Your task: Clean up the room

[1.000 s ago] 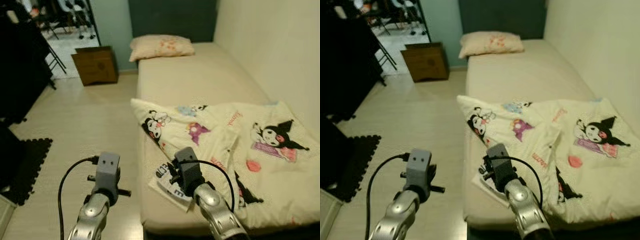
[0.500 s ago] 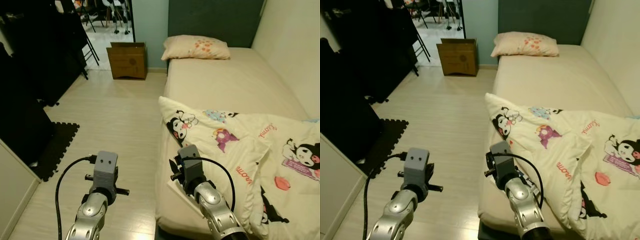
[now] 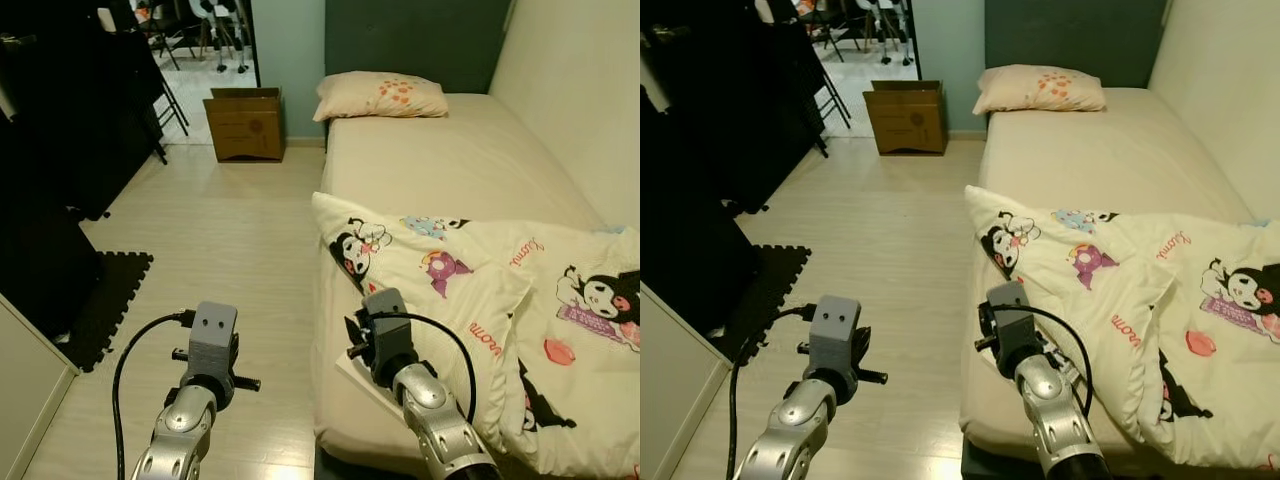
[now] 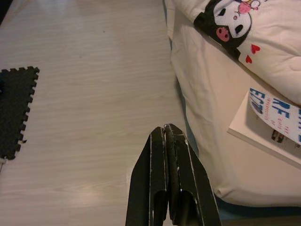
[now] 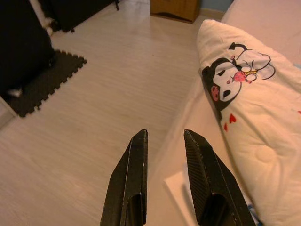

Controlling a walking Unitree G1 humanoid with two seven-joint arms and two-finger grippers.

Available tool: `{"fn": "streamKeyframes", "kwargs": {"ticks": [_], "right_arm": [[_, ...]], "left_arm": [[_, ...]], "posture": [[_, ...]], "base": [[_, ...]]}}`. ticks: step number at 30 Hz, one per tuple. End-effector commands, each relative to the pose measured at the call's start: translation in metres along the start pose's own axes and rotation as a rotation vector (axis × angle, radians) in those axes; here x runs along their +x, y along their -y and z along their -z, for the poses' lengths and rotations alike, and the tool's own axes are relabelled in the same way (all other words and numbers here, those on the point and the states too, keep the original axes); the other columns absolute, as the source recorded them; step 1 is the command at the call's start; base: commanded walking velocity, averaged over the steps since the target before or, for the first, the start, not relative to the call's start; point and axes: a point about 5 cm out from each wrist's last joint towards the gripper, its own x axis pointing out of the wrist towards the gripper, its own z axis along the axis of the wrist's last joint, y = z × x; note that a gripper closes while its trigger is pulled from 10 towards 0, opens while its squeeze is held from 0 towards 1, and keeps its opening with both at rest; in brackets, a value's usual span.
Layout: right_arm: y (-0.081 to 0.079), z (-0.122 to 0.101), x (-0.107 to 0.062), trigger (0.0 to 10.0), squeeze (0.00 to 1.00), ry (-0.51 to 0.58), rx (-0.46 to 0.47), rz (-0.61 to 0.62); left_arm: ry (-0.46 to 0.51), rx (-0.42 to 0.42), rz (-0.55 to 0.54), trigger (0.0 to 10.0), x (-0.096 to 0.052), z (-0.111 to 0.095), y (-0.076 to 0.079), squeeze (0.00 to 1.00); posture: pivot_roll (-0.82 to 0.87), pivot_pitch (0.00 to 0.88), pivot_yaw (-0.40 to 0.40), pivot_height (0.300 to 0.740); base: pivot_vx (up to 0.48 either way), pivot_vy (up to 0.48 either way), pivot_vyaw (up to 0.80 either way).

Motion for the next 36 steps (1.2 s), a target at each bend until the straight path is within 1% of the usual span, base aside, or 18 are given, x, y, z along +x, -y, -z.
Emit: {"fn": "streamKeyframes", "kwargs": {"ticks": [1,29,36], "right_arm": [[-0.0009,0.0062,-0.0009,10.0,0.00,-0.029,0.030,0.008],[-0.0020,0.0058,-0.0011,10.0,0.00,-0.026,0.036,0.011],[-0.0018,0.0057,-0.0009,10.0,0.00,-0.025,0.040,0.015]], "left_arm": [[-0.029,0.015,-0.001,10.0,-0.0019,0.0053,-0.0022,0.00],[-0.034,0.019,0.015,10.0,-0.0001,0.0046,-0.0019,0.00],[-0.037,0.017,0.019,10.0,0.0006,0.0047,-0.0014,0.00]], "posture": [[-0.03,0.105,0.041,0.740],[-0.03,0.108,0.049,0.740],[-0.03,0.106,0.053,0.740]], "base": [[0.000,0.375,-0.58],[0.000,0.361,-0.78],[0.000,0.282,-0.80]]}}
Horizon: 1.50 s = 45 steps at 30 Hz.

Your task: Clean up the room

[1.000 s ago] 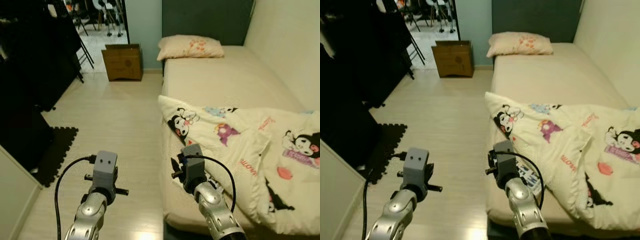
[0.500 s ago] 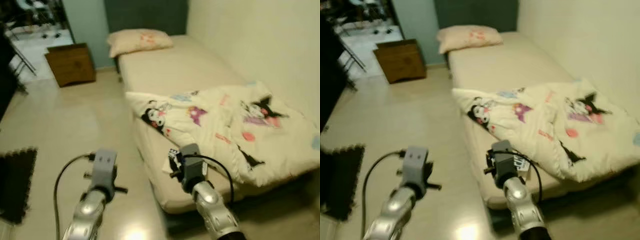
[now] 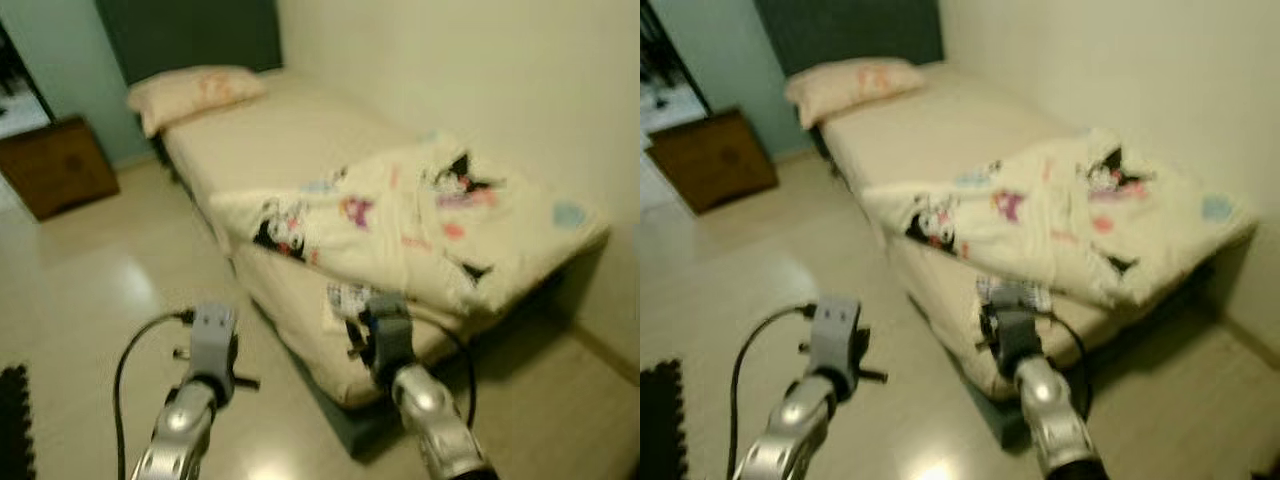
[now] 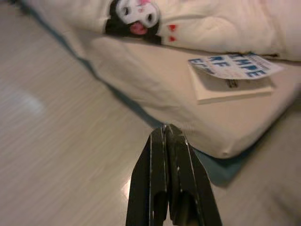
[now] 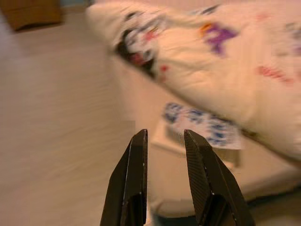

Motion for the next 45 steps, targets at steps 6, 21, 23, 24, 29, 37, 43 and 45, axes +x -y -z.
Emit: {"fn": "streamKeyframes", "kwargs": {"ticks": [6,21,23,24,29,37,43,45], "right_arm": [[-0.0071,0.0093,-0.0020,10.0,0.00,-0.031,0.038,-0.013],[-0.0072,0.0082,-0.0010,10.0,0.00,-0.027,0.043,-0.012],[-0.0074,0.0082,-0.0009,10.0,0.00,-0.027,0.043,-0.012],[-0.0077,0.0081,-0.0009,10.0,0.00,-0.026,0.044,-0.012],[-0.0080,0.0079,-0.0004,10.0,0.00,-0.026,0.046,-0.013],[-0.0083,0.0068,0.0000,10.0,0.00,-0.018,0.052,-0.009],[-0.0101,0.0036,-0.0006,10.0,0.00,0.008,0.057,-0.018],[-0.0100,0.0042,-0.0011,10.0,0.00,0.008,0.056,-0.016]], "left_arm": [[-0.033,0.007,-0.004,10.0,-0.0011,0.0071,-0.0028,0.00],[-0.029,0.006,-0.002,10.0,-0.0003,0.0056,-0.0027,0.00],[-0.029,0.006,-0.002,10.0,-0.0001,0.0055,-0.0028,0.00],[-0.029,0.006,-0.002,10.0,0.0000,0.0054,-0.0030,0.00],[-0.028,0.006,-0.001,10.0,0.0000,0.0052,-0.0032,0.00],[-0.025,0.006,0.002,10.0,0.0006,0.0042,-0.0043,0.00],[-0.024,0.006,0.008,10.0,0.0015,0.0036,-0.0035,0.00],[-0.022,0.006,0.009,10.0,0.0019,0.0030,-0.0034,0.00]], "posture": [[-0.03,0.106,0.055,0.740],[-0.03,0.101,0.055,0.740],[-0.03,0.100,0.055,0.740],[-0.03,0.101,0.056,0.740],[-0.03,0.100,0.057,0.740],[-0.03,0.097,0.061,0.740],[-0.03,0.095,0.068,0.740],[-0.03,0.096,0.071,0.740]], "base": [[0.000,0.281,-0.80],[0.000,0.283,-0.80],[0.000,0.289,-0.80],[0.000,0.296,-0.80],[0.000,0.289,-0.80],[0.000,0.290,-0.79],[0.000,0.300,-0.08],[0.000,0.313,0.00]]}}
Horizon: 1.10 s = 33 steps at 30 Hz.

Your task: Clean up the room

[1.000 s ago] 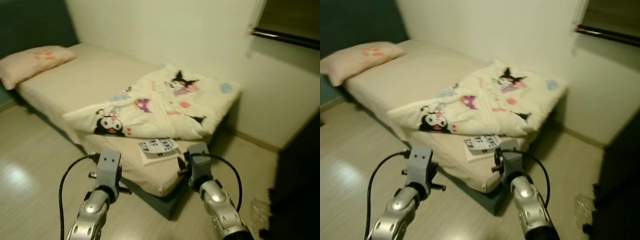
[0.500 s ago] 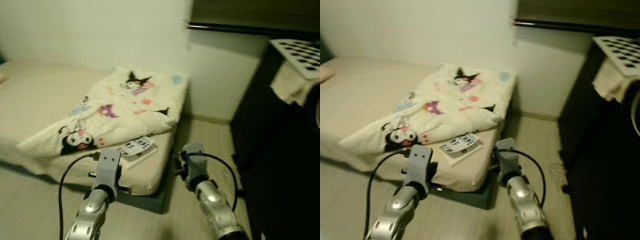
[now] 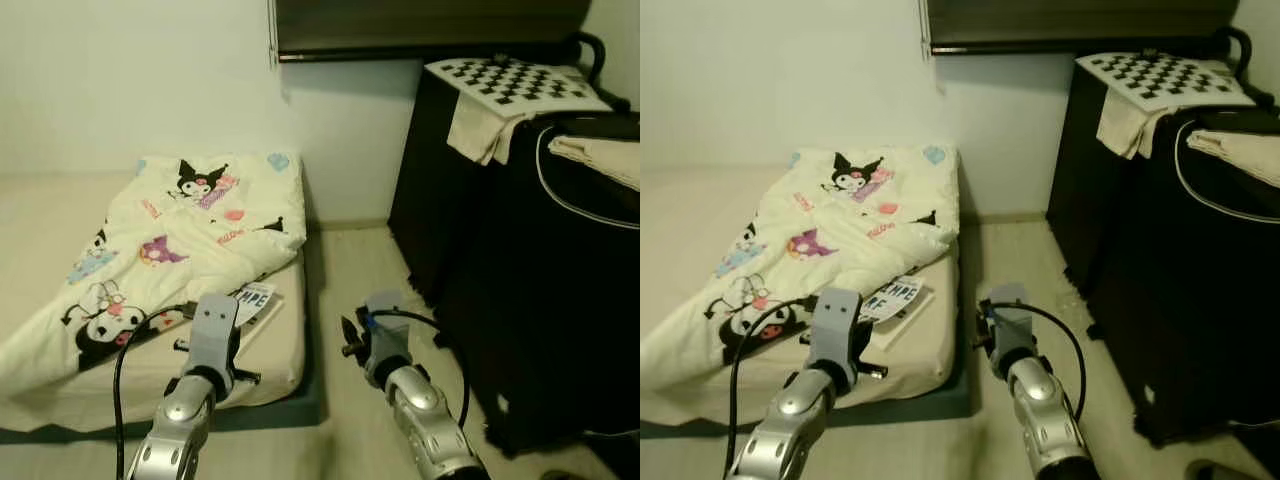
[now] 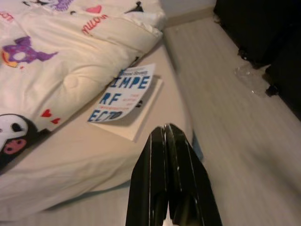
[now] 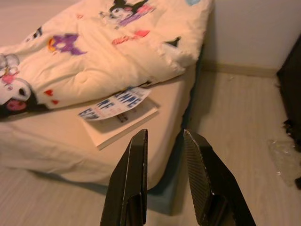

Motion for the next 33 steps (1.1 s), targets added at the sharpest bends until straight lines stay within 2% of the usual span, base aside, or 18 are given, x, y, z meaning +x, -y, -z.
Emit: {"fn": "streamKeyframes", "kwargs": {"ticks": [1,19,23,33], "right_arm": [[-0.0011,-0.0001,-0.0004,10.0,0.00,0.009,0.020,-0.001],[-0.0016,0.0002,0.0003,10.0,0.00,0.010,0.011,-0.014],[-0.0018,-0.0004,0.0005,10.0,0.00,0.012,0.011,-0.014],[-0.0011,-0.0003,0.0004,10.0,0.00,0.014,0.009,-0.012]], "left_arm": [[-0.037,0.002,-0.006,10.0,-0.0021,0.0088,-0.0033,0.00],[-0.031,-0.006,-0.019,10.0,-0.0020,0.0081,-0.0050,0.00],[-0.017,0.011,-0.001,10.0,-0.0016,0.0054,-0.0036,0.00],[0.009,0.038,0.016,10.0,-0.0011,0.0010,0.0008,0.00]], "posture": [[-0.03,0.096,0.071,0.740],[-0.03,0.094,0.061,0.740],[-0.03,0.093,0.062,0.740],[-0.03,0.089,0.064,0.740]], "base": [[0.000,0.319,0.00],[0.000,0.351,0.00],[0.000,-0.069,0.00],[0.000,-0.480,0.00]]}}
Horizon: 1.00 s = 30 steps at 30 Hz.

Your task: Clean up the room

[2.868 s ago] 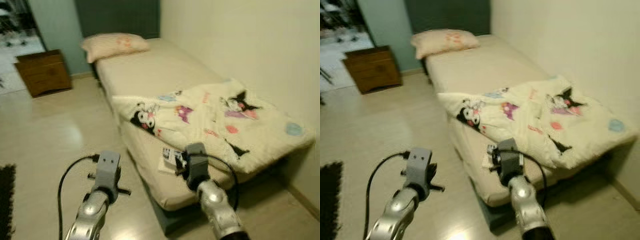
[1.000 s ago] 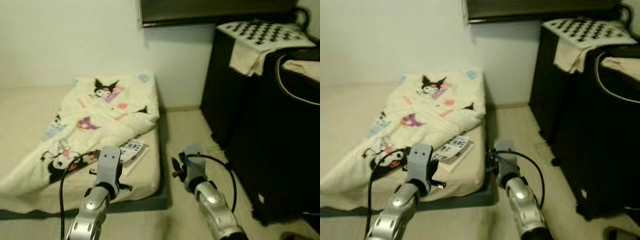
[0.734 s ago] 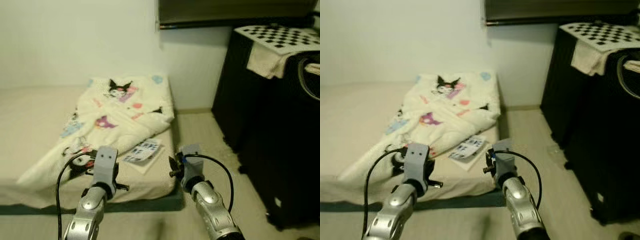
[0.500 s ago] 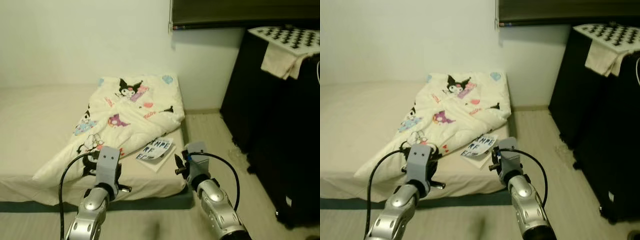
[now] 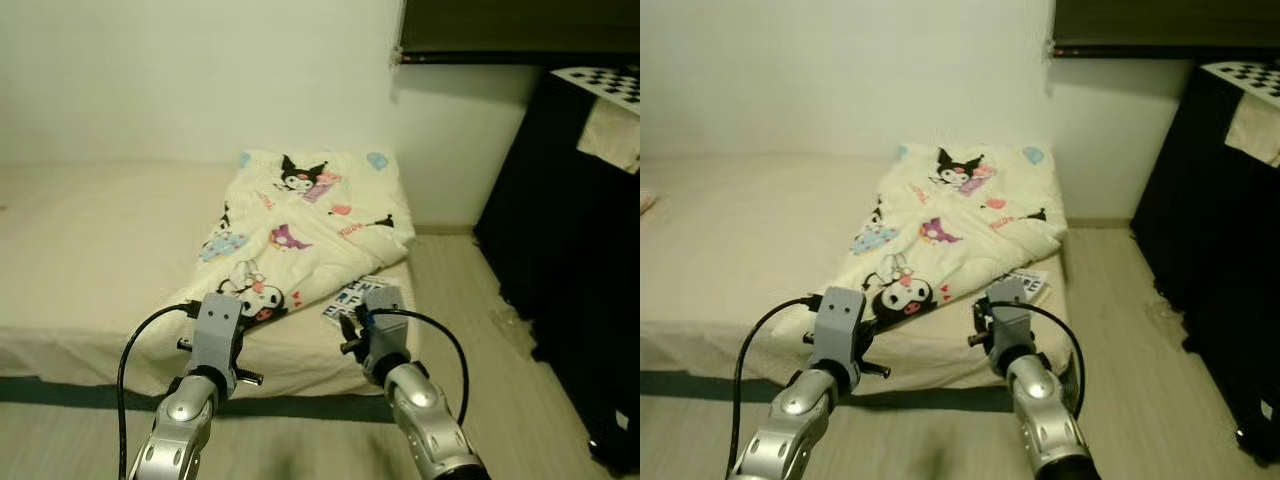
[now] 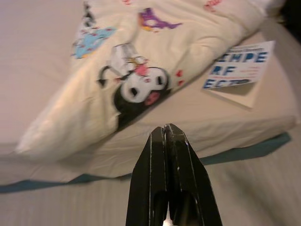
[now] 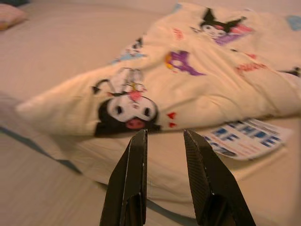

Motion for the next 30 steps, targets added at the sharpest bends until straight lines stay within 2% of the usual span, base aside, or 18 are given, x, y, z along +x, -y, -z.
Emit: {"fn": "streamKeyframes", "kwargs": {"ticks": [1,3,23,30], "right_arm": [[0.0029,0.0051,-0.0024,10.0,0.00,-0.014,0.013,0.011],[0.0029,0.0053,-0.0025,10.0,0.00,-0.014,0.012,0.011],[0.0055,0.0058,-0.0029,10.0,0.00,-0.019,-0.005,0.024],[0.0075,0.0083,-0.0045,10.0,0.00,-0.029,-0.020,0.037]], "left_arm": [[-0.007,0.015,0.005,10.0,-0.0016,0.0023,0.0000,0.00],[-0.007,-0.013,-0.002,10.0,-0.0019,0.0034,-0.0003,0.00],[0.018,0.002,0.002,10.0,0.0004,0.0007,0.0012,0.00],[0.045,0.002,0.010,10.0,0.0009,-0.0026,0.0018,0.00]], "posture": [[-0.03,0.089,0.064,0.740],[-0.04,0.080,0.066,0.740],[-0.04,0.079,0.065,0.740],[-0.04,0.089,0.060,0.740]], "base": [[0.000,-0.480,0.00],[0.000,-0.240,0.00],[0.000,0.000,0.00],[0.326,0.000,0.00]]}}
